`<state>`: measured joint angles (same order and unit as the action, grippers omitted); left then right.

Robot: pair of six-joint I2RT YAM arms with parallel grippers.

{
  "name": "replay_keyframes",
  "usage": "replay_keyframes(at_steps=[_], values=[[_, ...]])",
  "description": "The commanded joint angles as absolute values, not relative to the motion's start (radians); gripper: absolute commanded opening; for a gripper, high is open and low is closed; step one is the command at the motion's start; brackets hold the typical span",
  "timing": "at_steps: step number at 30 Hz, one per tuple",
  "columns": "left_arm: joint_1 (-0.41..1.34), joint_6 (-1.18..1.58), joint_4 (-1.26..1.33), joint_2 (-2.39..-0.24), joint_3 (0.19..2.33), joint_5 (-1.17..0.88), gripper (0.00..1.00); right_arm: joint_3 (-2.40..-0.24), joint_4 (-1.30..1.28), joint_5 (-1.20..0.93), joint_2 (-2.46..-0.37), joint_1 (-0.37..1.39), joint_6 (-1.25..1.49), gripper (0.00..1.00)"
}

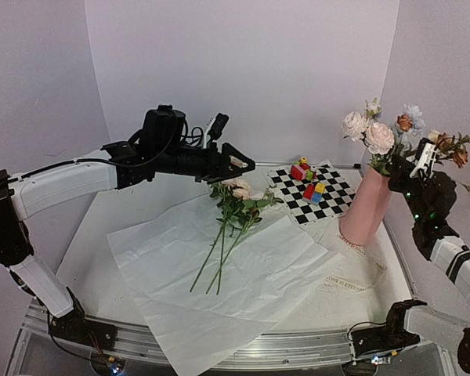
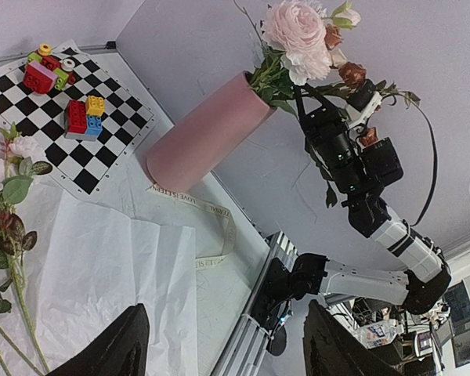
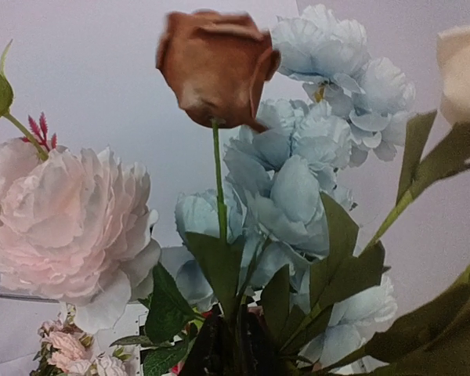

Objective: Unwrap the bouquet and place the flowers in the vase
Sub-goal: Insert the fake flower into the vase.

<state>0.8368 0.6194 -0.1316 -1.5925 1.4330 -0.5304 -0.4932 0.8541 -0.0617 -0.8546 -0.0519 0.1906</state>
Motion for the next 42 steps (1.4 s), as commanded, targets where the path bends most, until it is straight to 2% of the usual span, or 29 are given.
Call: replay_keyframes(at_steps=[1,4,8,18,26,27,30,37,39,40,41,42], values=[[0.83,0.591,-0.119,-1.58,1.452,-0.551,0.69,-0.491,0.789,-0.046,-0.808,-0.057,0.204,0.2],[0.83,0.587,-0.12,-1.588,1.459,-0.556,0.69,-0.488,0.754,-0.044,-0.783,-0.057,0.209,0.33],[0.83,0.584,-0.12,-1.59,1.459,-0.557,0.69,-0.498,0.703,-0.071,-0.763,-0.057,0.219,0.41],[0.829,0.581,-0.12,-1.579,1.444,-0.55,0.69,-0.624,0.419,-0.116,-0.751,-0.057,0.234,0.49],[0.827,0.576,-0.12,-1.586,1.444,-0.549,0.69,-0.781,0.143,-0.199,-0.78,-0.054,0.2,0.64],[0.827,0.575,-0.12,-1.587,1.445,-0.549,0.69,-0.804,0.107,-0.194,-0.782,-0.053,0.191,0.65],[0.827,0.574,-0.12,-1.592,1.444,-0.549,0.69,-0.872,0.014,-0.13,-0.785,-0.046,0.183,0.78],[0.817,0.583,-0.121,-1.606,1.439,-0.527,0.69,-1.085,-0.331,-0.049,-0.922,0.015,0.345,0.81],[0.807,0.605,-0.124,-1.61,1.427,-0.505,0.72,-1.136,-0.407,-0.039,-0.956,0.077,0.385,0.82],[0.801,0.62,-0.126,-1.612,1.421,-0.491,0.77,-1.159,-0.438,-0.028,-0.967,0.123,0.4,0.82],[0.798,0.632,-0.127,-1.614,1.412,-0.478,0.9,-1.175,-0.457,-0.007,-0.98,0.164,0.421,0.83],[0.795,0.639,-0.13,-1.616,1.407,-0.466,0.96,-1.195,-0.472,0.013,-0.988,0.202,0.434,0.83]])
